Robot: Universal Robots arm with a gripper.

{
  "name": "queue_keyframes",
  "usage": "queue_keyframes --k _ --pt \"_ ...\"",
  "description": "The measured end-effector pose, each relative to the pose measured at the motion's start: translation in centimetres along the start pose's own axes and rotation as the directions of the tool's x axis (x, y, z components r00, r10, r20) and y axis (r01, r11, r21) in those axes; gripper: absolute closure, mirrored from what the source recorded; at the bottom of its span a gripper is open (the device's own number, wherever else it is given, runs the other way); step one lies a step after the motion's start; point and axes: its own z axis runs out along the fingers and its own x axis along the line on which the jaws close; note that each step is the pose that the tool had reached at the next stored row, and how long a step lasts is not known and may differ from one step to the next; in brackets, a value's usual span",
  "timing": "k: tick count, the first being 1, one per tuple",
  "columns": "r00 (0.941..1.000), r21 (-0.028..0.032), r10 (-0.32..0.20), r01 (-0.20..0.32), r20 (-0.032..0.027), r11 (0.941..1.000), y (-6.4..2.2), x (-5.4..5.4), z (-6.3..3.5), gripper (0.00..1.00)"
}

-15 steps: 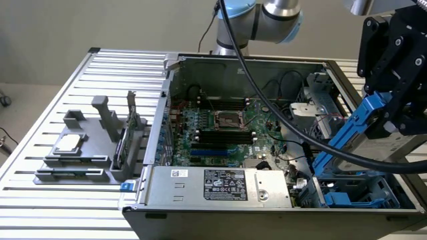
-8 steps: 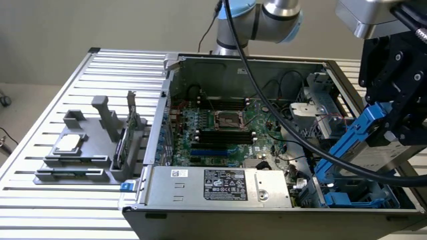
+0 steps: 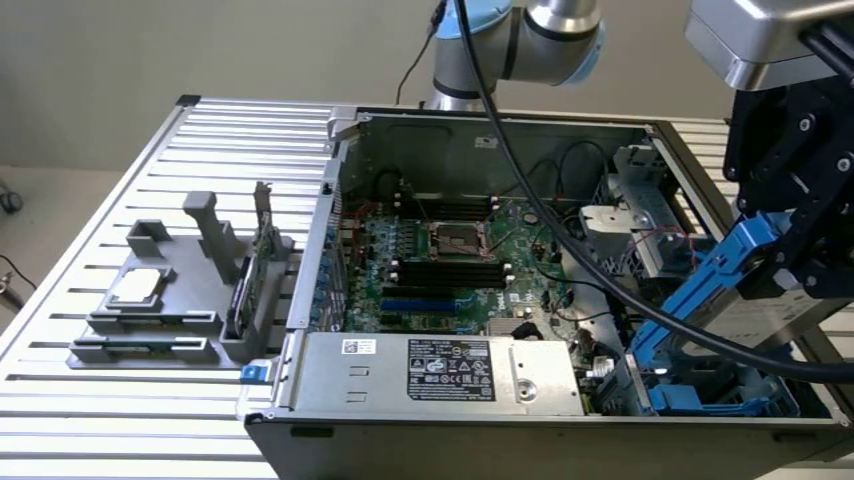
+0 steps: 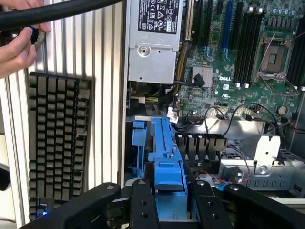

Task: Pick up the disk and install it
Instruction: 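Pick up the disk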

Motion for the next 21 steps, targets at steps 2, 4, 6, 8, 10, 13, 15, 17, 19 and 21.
queue_keyframes --k 2,4,6,8,10,13,15,17,19,21 --pt "1.0 0.0 0.0 0.0 0.0 1.0 -0.05 0.06 0.14 0.67" --pt "1.0 0.0 0.0 0.0 -0.0002 1.0 -0.04 0.1 0.28 0.67" --pt "1.0 0.0 0.0 0.0 0.0 1.0 -0.06 0.17 0.45 0.67" --pt "1.0 0.0 0.0 0.0 -0.0003 1.0 -0.15 0.23 0.56 0.67" --pt "1.0 0.0 0.0 0.0 -0.0002 1.0 -0.24 0.26 0.64 0.67" --pt "1.0 0.0 0.0 0.0 -0.0004 1.0 -0.4 0.28 0.76 0.67" --pt "1.0 0.0 0.0 0.0 -0.0006 1.0 -0.6 0.31 0.87 0.67" --pt "1.0 0.0 0.0 0.0 -0.0007 1.0 -0.72 0.33 0.96 0.67" --pt "1.0 -0.0001 0.0 0.0 -0.0009 1.0 -0.73 0.33 0.98 0.67" --pt "1.0 0.0 0.0 0.0 -0.0008 1.0 -0.75 0.33 1.0 0.67"
